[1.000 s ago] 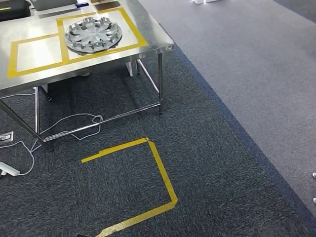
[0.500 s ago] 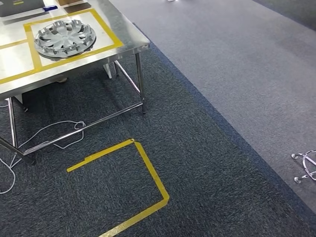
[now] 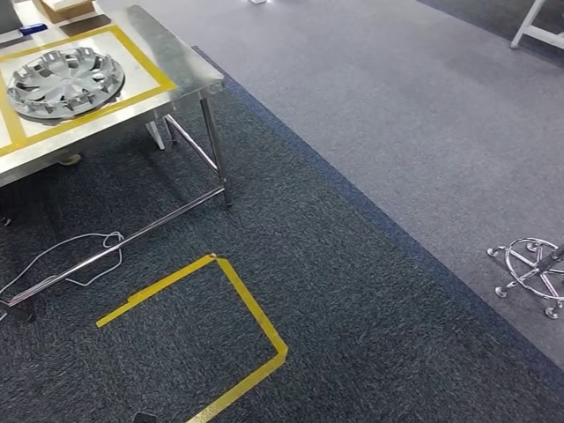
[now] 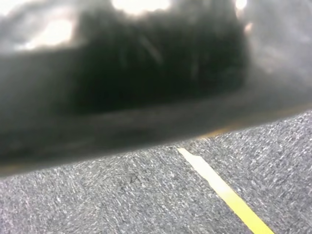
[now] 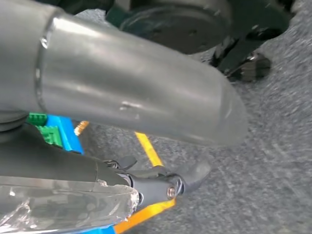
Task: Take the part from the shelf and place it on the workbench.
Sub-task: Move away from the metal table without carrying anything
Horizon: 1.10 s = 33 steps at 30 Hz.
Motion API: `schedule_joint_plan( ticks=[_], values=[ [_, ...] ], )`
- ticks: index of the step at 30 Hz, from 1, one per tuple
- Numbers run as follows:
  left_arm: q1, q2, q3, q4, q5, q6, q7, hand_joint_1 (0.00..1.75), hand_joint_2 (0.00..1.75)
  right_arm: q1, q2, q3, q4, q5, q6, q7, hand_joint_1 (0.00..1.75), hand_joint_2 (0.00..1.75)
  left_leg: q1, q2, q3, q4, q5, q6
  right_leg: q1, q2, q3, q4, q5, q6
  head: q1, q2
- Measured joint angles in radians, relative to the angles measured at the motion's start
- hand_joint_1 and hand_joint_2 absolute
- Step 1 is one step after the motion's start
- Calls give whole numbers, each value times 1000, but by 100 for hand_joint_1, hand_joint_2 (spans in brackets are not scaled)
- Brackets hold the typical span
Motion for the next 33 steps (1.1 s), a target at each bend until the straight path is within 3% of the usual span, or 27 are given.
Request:
schedule_joint_plan(
  ticks=[2, 4, 5, 6, 7, 8, 9, 11, 13, 15, 17, 19, 23, 25, 27, 29, 30, 33],
  values=[
    [-1, 2, -1, 4, 5, 5, 0, 0, 0, 3, 0, -2, 2, -1, -1, 7, 0, 0, 3, -26, -10, 32, -29, -12, -4, 13, 6, -6, 8, -12, -2, 0],
    [0, 5, -1, 8, 6, 6, 1, 0, 0, 2, 0, -3, 3, -2, -1, 10, 0, 0, 6, -63, -57, 143, -95, -19, -5, 29, 7, -9, 13, -19, -5, 0],
    [1, 6, -1, 10, 7, 6, 1, 0, 0, 2, 0, -3, 4, -2, -1, 10, 0, 0, 6, -70, -89, 211, -125, -21, -5, 38, 6, -8, 14, -20, -6, 0],
    [2, 8, -1, 12, 7, 6, 1, 0, 0, 2, 0, -3, 5, -2, -1, 11, 0, 0, 6, -73, -115, 263, -140, -22, -4, 49, 6, -8, 14, -21, -5, 0],
    [2, 9, -1, 14, 7, 6, 2, 0, 0, 2, 0, -4, 6, -2, -1, 11, 0, 0, 6, -74, -127, 283, -132, -21, -4, 61, 6, -7, 14, -21, -5, 0],
    [3, 10, -1, 16, 7, 6, 2, 0, 0, 2, 0, -4, 7, -2, -1, 12, 0, 0, 6, -76, -122, 263, -105, -20, -4, 73, 7, -7, 14, -21, -5, 0],
    [3, 11, -1, 17, 7, 6, 2, 0, 0, 2, 0, -5, 8, -2, -1, 12, 0, 0, 6, -83, -101, 210, -64, -17, -4, 86, 9, -6, 13, -20, -5, 0],
    [4, 13, -1, 18, 7, 5, 4, 0, 0, 1, 0, -5, 8, -2, 0, 13, 0, 0, 8, -128, -49, 76, 3, -7, -3, 109, 6, -2, 10, -15, -5, 0],
    [4, 14, -1, 18, 7, 4, 8, 0, 0, 0, 1, -5, 8, -2, 0, 13, 0, 0, 8, -160, -25, 12, 16, 0, -3, 129, -6, 2, 8, -4, -5, 0],
    [4, 14, -2, 18, 9, 3, 14, 0, 0, 2, 1, -5, 8, -2, 1, 13, 0, 0, 7, -146, -23, 5, 15, 7, -7, 144, -15, 3, 10, 10, -5, 0],
    [4, 14, -4, 18, 12, 2, 18, 0, 0, 5, 0, -5, 9, -3, 0, 13, 0, 0, 9, -126, -21, -2, 21, 18, -8, 125, -24, 18, -1, 18, -3, 0],
    [5, 14, -4, 18, 13, 2, 20, 0, 0, 5, 0, -5, 9, -3, -1, 12, 0, 0, 10, -116, -20, -6, 24, 23, -6, 99, -31, 33, -11, 20, -1, 0],
    [5, 13, -5, 18, 14, 2, 20, 0, 0, 4, 0, -5, 9, -3, -1, 11, 0, 0, 10, -112, -20, -6, 23, 24, -6, 85, -42, 55, -27, 21, 3, 0],
    [3, 14, -8, 24, 25, 7, 13, 0, 0, -5, -1, -5, 13, -7, -11, -2, 0, 0, 9, -82, -22, -5, 21, 26, -7, 58, -93, 154, -70, 28, 8, 0],
    [-5, 17, -18, 39, 48, 21, 3, 0, 0, -13, -4, -4, 21, -19, -28, -10, 0, 0, 7, -34, -19, -4, 17, 22, -10, 13, -82, 147, -56, 34, 10, 0],
    [-11, 22, -27, 51, 61, 31, -2, 0, 0, -16, -6, -3, 26, -28, -36, -5, 0, 0, 2, -8, -13, 0, 10, 11, -9, -20, -20, 32, -5, 27, 8, 0],
    [-12, 24, -29, 54, 63, 32, -2, 0, 0, -16, -6, -3, 26, -30, -37, -3, 0, 0, 1, -2, -10, 1, 8, 5, -7, -26, -10, 11, -1, 21, 6, 0],
    [-15, 28, -34, 57, 66, 33, -3, 0, 0, -10, -7, -3, 27, -31, -39, -1, 0, 0, 4, 7, -3, 2, 1, -14, -5, -2, -12, 9, 4, 0, 2, 0]
  ],
)
